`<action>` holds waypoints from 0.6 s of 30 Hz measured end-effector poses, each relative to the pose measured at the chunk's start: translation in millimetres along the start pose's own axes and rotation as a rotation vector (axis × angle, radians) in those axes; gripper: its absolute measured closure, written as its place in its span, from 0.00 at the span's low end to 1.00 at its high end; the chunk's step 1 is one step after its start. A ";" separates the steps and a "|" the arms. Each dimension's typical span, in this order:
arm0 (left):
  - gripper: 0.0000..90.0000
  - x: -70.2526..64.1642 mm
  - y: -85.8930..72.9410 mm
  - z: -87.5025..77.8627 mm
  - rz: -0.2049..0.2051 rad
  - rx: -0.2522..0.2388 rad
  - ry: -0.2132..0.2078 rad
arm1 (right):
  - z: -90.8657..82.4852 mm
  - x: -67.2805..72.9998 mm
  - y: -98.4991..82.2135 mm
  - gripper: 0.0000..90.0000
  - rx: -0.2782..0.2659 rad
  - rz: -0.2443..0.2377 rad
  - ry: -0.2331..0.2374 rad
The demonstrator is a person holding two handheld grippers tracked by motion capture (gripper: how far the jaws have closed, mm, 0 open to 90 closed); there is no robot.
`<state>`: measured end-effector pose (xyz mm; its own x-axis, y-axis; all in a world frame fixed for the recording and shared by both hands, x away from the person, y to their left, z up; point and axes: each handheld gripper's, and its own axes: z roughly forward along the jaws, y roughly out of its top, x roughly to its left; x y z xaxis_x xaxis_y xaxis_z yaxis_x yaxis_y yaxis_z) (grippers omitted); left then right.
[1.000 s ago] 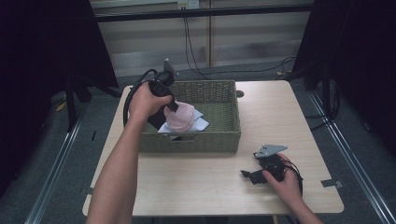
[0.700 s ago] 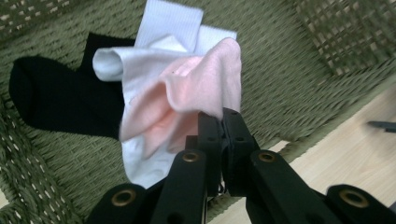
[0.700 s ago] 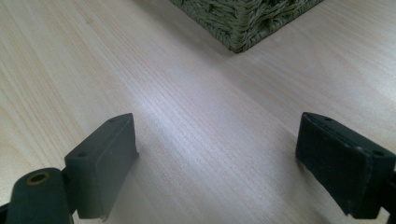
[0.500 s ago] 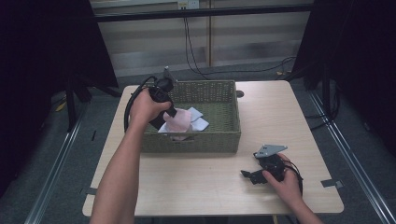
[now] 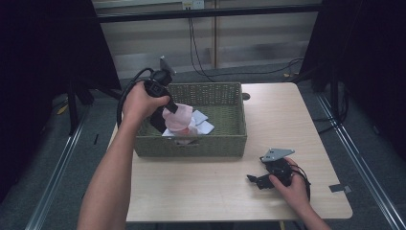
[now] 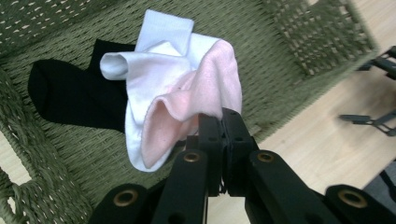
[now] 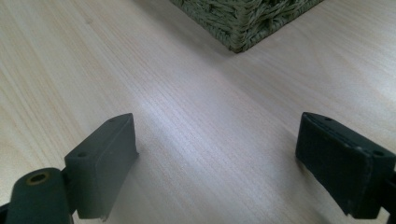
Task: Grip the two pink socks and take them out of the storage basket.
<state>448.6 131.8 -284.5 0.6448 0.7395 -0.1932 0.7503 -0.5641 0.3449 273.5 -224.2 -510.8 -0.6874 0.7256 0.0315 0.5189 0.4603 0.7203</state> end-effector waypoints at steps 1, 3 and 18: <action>0.98 -1.8 -0.5 -2.6 -0.003 -0.002 -0.007 | 0.0 0.0 0.0 0.13 0.000 0.000 0.000; 0.98 -6.1 -1.8 -13.2 0.001 -0.008 -0.008 | 0.0 0.0 0.0 0.13 0.000 0.000 0.000; 0.98 -30.0 -16.0 -44.9 0.070 -0.018 -0.030 | 0.0 0.0 0.0 0.13 0.000 0.000 0.000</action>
<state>410.6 135.2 -243.0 0.7000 0.6870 -0.1950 0.7005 -0.6074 0.3746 273.5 -224.2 -510.8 -0.6875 0.7255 0.0313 0.5187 0.4604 0.7204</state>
